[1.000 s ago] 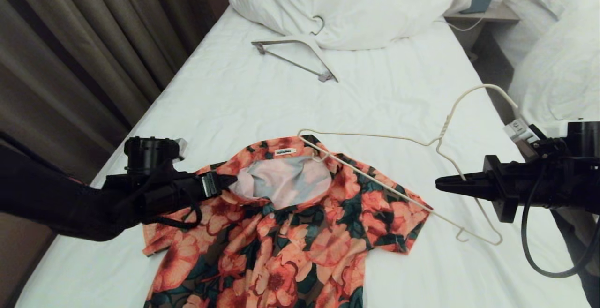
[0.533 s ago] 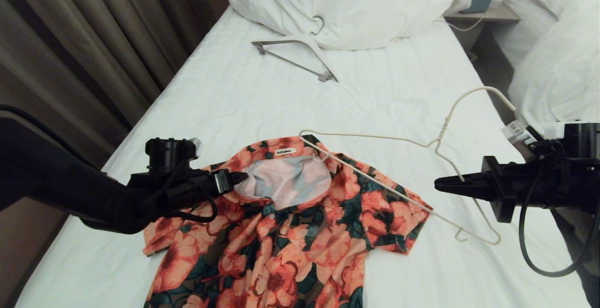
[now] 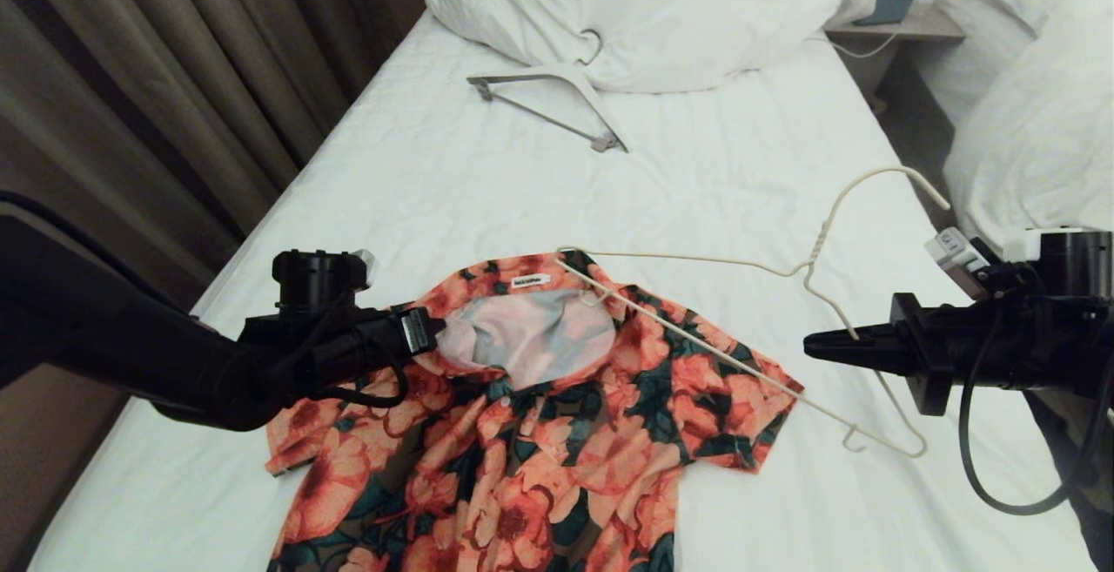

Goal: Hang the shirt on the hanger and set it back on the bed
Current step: Lift the shirt and hanger

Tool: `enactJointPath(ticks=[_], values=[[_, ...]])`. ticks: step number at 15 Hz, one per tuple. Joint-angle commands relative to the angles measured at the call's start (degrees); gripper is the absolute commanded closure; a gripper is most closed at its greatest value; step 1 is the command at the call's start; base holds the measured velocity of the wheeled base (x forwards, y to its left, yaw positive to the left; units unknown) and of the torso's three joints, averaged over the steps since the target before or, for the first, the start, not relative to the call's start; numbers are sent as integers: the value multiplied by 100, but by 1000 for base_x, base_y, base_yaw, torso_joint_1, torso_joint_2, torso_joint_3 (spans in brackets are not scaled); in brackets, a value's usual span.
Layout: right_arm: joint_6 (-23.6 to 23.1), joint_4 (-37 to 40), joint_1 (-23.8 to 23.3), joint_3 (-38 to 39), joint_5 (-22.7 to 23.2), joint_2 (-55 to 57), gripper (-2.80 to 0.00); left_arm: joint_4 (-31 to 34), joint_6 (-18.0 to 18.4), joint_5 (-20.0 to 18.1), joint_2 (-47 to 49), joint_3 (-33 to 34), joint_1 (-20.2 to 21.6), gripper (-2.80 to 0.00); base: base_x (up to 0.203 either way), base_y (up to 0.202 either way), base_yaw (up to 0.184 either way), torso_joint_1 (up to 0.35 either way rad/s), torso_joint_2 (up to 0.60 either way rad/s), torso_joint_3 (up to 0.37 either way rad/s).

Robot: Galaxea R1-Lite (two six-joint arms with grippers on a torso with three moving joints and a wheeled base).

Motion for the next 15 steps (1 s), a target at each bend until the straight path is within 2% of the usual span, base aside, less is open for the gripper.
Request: enactJointPath(ticks=[1, 5, 7, 9, 10, 13, 15], values=[[-12, -15, 7, -2, 38, 82, 0, -8, -155, 70, -65, -116, -23, 0, 0, 0, 0, 0, 0, 0], [30, -7, 15, -243, 38, 221, 0, 49, -287, 121, -216, -121, -187, 0, 0, 0, 0, 0, 0, 0], [30, -7, 196, -195, 34, 216, 0, 448, -295, 147, -530, -272, -275, 0, 0, 0, 0, 0, 0, 0], [30, -7, 418, -182, 3, 237, 0, 1259, -294, 161, -896, -738, -408, 0, 0, 0, 0, 0, 0, 0], [30, -7, 550, -187, -161, 238, 0, 1753, -292, 205, -1009, -1072, -532, 0, 0, 0, 0, 0, 0, 0], [2, -7, 719, -137, -384, 230, 0, 3208, -288, 610, -1334, -2023, -1183, 0, 0, 0, 0, 0, 0, 0], [-8, -7, 715, -27, -390, 201, 0, 3660, -272, 907, -1497, -2330, -1555, 0, 0, 0, 0, 0, 0, 0]])
